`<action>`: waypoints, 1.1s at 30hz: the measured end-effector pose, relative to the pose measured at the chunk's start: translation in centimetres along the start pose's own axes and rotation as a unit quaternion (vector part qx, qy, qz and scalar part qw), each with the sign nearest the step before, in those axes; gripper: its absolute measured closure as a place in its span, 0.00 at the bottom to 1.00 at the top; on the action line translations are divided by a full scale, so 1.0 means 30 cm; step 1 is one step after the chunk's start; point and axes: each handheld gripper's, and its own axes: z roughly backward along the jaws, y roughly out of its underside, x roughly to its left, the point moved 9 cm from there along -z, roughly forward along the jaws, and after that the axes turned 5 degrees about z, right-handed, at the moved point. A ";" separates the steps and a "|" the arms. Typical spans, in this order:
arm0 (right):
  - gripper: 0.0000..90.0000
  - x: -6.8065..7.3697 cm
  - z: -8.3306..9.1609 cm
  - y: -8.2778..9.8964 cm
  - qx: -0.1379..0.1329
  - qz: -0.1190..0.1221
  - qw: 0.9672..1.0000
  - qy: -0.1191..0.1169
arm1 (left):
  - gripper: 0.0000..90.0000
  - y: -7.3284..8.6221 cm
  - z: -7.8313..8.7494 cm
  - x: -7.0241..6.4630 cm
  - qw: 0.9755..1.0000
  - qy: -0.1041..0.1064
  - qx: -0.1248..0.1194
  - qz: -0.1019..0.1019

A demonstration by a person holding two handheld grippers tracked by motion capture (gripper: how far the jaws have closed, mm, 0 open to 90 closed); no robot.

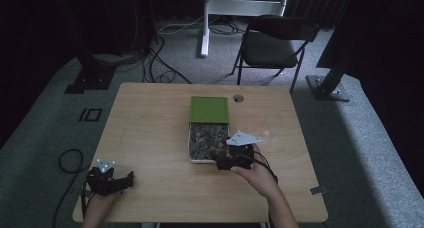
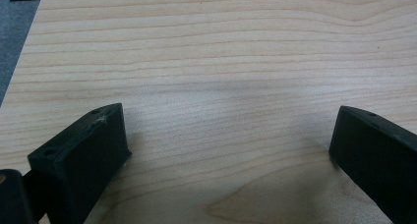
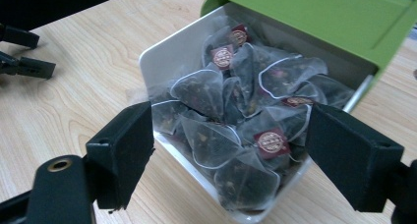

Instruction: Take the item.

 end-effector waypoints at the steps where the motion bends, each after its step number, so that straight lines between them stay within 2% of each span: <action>1: 0.20 0.004 -0.006 -0.001 0.000 0.000 1.000 -0.002 | 0.02 0.000 0.000 0.000 1.000 0.000 0.000 0.000; 10: 0.21 0.027 -0.057 -0.016 0.000 0.002 1.000 -0.007 | 0.02 0.000 0.000 0.000 1.000 0.000 0.000 0.000; 18: 0.25 0.037 -0.091 -0.022 -0.002 -0.001 1.000 -0.010 | 0.02 0.000 0.000 0.000 1.000 0.000 0.000 0.000; 20: 0.28 0.043 -0.098 -0.023 -0.004 -0.006 1.000 -0.013 | 0.02 0.000 0.000 0.000 1.000 0.000 0.000 0.000; 27: 0.37 0.044 -0.122 -0.033 -0.002 0.003 1.000 -0.009 | 0.02 0.000 0.000 0.000 1.000 0.000 0.000 0.000; 33: 0.45 0.049 -0.155 -0.034 0.005 -0.001 1.000 -0.010 | 0.02 0.000 0.000 0.000 1.000 0.000 0.000 0.000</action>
